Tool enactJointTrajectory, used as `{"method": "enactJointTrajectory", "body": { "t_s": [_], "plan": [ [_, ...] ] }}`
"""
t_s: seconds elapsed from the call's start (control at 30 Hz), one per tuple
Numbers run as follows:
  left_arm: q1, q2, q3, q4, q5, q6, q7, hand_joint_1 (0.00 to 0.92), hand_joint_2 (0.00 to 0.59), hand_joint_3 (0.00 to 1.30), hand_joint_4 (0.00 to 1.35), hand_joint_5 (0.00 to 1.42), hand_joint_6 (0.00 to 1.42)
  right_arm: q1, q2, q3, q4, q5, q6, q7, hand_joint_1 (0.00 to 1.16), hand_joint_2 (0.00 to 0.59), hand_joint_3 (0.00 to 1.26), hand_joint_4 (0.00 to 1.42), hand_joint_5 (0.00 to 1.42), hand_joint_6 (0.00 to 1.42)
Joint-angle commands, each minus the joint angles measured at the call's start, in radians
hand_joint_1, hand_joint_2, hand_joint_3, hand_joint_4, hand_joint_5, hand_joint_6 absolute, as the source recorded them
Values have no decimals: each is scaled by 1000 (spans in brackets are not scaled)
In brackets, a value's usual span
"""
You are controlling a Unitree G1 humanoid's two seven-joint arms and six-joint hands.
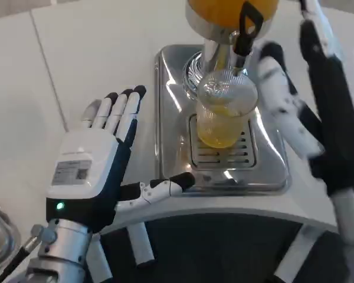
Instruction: Grasp the cup under the faucet to collect the drink, then remove the cup.
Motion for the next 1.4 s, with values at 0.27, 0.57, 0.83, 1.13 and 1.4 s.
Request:
{"method": "enactJointTrajectory", "body": {
  "t_s": [0.27,0.57,0.83,1.13,1.4],
  "plan": [
    [-75,-19,-39,84,-31,-13,13,0,74,0,0,16,38,328,-159,-141,-64,141,-254,-28,76,552,0,0,0,0],
    [-114,-46,-65,126,-46,-15,29,0,71,0,0,21,45,375,-236,-253,-91,197,-285,17,91,546,0,0,0,0],
    [-172,-74,-78,199,-73,-19,53,25,64,0,0,50,70,468,-313,-294,-82,202,-347,74,238,504,0,0,0,1],
    [-244,-106,-70,311,-181,-103,95,122,46,0,0,111,115,601,-336,-359,-86,254,-415,101,275,475,0,0,0,1],
    [-287,-130,-72,397,-259,-209,128,282,47,0,0,199,211,638,-333,-382,-114,282,-414,134,277,458,0,0,0,13]
  ]
}}
